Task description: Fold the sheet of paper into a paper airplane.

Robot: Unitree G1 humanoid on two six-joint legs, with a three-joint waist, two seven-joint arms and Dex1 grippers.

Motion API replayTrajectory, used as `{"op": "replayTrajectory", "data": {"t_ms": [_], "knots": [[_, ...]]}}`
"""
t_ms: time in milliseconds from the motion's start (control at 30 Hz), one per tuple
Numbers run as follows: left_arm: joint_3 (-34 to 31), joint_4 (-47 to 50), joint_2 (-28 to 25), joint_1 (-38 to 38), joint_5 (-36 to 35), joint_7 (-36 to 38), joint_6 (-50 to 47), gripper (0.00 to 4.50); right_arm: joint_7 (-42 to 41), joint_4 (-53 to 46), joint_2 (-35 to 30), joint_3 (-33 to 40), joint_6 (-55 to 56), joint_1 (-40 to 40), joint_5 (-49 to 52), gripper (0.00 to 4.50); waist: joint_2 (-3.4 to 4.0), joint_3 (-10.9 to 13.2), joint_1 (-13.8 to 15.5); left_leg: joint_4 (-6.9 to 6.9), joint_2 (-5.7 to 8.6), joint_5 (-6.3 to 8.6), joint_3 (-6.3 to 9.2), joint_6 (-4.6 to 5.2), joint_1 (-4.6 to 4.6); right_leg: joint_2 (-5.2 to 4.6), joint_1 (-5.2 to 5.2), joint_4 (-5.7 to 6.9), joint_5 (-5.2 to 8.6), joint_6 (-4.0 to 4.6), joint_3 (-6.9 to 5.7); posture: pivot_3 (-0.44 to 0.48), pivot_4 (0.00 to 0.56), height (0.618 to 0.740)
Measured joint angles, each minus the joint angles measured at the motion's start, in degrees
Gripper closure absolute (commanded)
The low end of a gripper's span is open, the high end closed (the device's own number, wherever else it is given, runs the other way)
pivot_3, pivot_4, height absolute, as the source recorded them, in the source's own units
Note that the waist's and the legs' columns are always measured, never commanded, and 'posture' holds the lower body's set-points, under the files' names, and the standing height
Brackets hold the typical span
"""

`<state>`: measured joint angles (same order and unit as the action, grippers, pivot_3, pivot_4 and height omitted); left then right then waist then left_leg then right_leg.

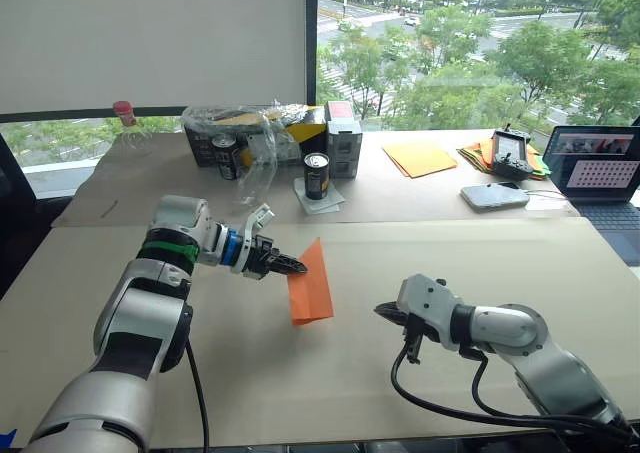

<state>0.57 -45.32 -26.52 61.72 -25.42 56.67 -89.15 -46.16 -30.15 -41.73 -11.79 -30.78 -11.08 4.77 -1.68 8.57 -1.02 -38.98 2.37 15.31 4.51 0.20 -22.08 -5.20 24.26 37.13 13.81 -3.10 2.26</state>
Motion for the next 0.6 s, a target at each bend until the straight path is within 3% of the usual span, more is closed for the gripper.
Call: {"op": "replayTrajectory", "data": {"t_ms": [133, 233, 333, 367, 433, 467, 533, 600], "knots": [[-10.1, -0.4, 1.7, -4.7, -7.0, -15.5, -2.7, 4.48, -0.6, 1.5, 0.0, -0.7, 0.3, -1.4, 0.0, 4.5, 0.0, 0.0, 0.2, -0.02, -0.06, -0.02, 0.01, -0.04, 0.0, -0.05, 0.06, 0.08, 0.0, 0.0, 0.02, 0.0, 0.15, 0.74], [-20.7, 2.4, 4.9, -8.7, -18.3, -32.7, -2.7, 4.48, -1.5, 2.7, 0.3, -1.6, 0.5, -2.9, 0.0, 4.5, 0.0, 0.0, 0.3, -0.02, -0.08, -0.02, 0.01, -0.05, 0.01, -0.14, 0.06, 0.09, -0.01, 0.0, 0.08, 0.0, 0.15, 0.74], [-31.3, 12.2, 13.1, -15.0, -28.9, -51.9, -2.7, 4.48, -2.2, 3.7, 0.4, -2.2, 0.6, -3.9, -0.1, 4.5, -0.01, 0.0, 0.7, -0.03, -0.07, -0.01, 0.0, -0.07, -0.04, -0.28, 0.07, 0.03, -0.04, -0.03, 0.14, 0.0, 0.15, 0.74], [-37.3, 19.3, 20.4, -18.1, -33.4, -61.8, -2.6, 4.48, -2.4, 3.8, 0.4, -2.6, 0.7, -4.2, -0.1, 4.5, -0.02, 0.0, 0.9, -0.04, -0.04, 0.0, -0.01, -0.07, -0.07, -0.36, 0.06, 0.02, -0.05, -0.06, 0.17, 0.0, 0.15, 0.74], [-44.6, 27.8, 30.8, -20.8, -38.1, -74.3, -2.7, 4.48, -2.7, 4.1, 0.3, -3.0, 0.7, -4.7, -0.2, 4.5, -0.08, 0.0, 1.7, -0.13, 0.01, 0.02, -0.02, -0.05, -0.19, -0.41, 0.08, -0.07, -0.11, -0.16, 0.15, 0.0, 0.15, 0.74], [-46.2, 31.2, 33.6, -21.5, -42.3, -83.1, -3.1, 4.48, -2.7, 4.6, 0.8, -3.6, 0.7, -6.2, -0.2, 4.5, -0.37, 0.2, 1.7, -0.15, 0.03, 0.01, -0.04, -0.07, -0.22, -0.41, 0.17, 0.0, -0.13, -0.2, 0.17, 0.0, 0.15, 0.74], [-48.9, 38.2, 33.7, -21.8, -51.0, -98.9, 2.7, 4.48, -2.4, 4.6, -0.4, -3.0, 0.7, -5.7, -0.6, 4.5, -0.55, 0.2, 1.3, -0.08, -0.18, 0.0, -0.06, -0.25, -0.14, -0.17, 0.17, -0.05, -0.32, -0.04, 0.24, 0.0, 0.15, 0.74], [-47.7, 41.8, 33.8, -23.2, -59.1, -109.2, 8.8, 4.48, -1.8, 5.2, -0.8, -2.6, 0.4, -5.6, -1.4, 4.5, -0.51, 0.2, 1.7, 0.01, -0.12, 0.0, -0.08, -0.29, 0.09, -0.17, 0.02, -0.04, -0.32, -0.04, 0.26, 0.0, 0.15, 0.74]]}}
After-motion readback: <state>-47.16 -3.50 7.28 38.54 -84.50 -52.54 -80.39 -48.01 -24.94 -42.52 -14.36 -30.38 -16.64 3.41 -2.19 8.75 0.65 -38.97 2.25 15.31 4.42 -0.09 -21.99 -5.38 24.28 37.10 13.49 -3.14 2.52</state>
